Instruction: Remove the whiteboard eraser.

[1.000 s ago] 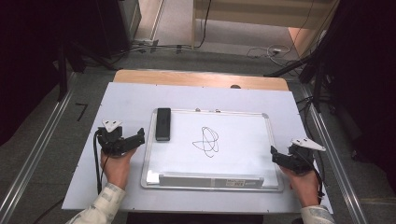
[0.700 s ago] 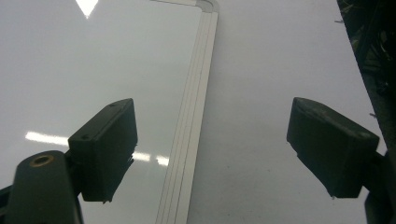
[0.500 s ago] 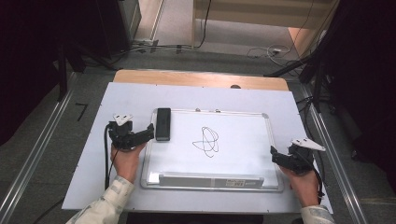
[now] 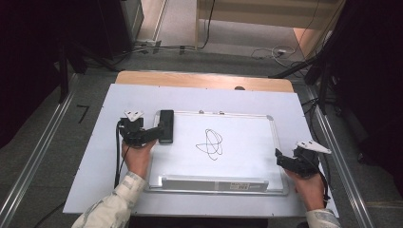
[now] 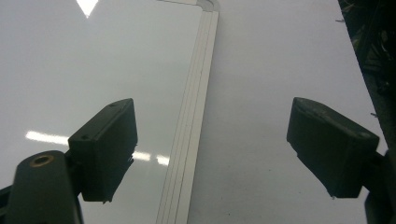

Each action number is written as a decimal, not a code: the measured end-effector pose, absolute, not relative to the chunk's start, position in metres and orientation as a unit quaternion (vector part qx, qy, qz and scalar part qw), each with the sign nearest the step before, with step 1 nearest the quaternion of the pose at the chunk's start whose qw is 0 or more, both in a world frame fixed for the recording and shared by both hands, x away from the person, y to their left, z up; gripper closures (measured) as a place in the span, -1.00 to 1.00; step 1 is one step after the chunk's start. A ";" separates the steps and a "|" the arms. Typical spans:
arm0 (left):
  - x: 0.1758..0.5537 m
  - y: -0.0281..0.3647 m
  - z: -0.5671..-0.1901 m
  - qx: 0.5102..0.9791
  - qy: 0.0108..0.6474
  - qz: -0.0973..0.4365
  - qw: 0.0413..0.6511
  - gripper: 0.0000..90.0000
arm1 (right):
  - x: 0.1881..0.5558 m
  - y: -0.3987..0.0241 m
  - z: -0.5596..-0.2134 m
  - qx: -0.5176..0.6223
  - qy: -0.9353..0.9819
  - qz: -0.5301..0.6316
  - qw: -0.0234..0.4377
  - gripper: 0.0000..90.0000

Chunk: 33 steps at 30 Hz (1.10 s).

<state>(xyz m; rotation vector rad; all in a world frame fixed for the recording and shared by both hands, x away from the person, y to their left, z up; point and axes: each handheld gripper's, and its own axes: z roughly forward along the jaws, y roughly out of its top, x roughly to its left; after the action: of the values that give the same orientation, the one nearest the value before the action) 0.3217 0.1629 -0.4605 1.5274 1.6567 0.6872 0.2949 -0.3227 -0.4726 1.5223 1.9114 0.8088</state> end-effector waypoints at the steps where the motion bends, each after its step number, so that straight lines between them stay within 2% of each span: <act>1: 0.324 0.161 -0.460 0.599 0.650 0.268 0.382 -0.84 | 0.295 -0.323 -0.473 0.568 0.713 0.302 0.280 -0.67; 33: 0.369 0.138 -0.468 0.613 0.653 0.264 0.358 -0.84 | 0.295 -0.322 -0.473 0.566 0.714 0.302 0.280 -0.67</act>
<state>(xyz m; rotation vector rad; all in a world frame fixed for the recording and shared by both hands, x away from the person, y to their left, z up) 0.3690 0.1378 -0.4679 1.5818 1.6840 0.6820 0.2951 -0.3224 -0.4730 1.5177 1.9155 0.8089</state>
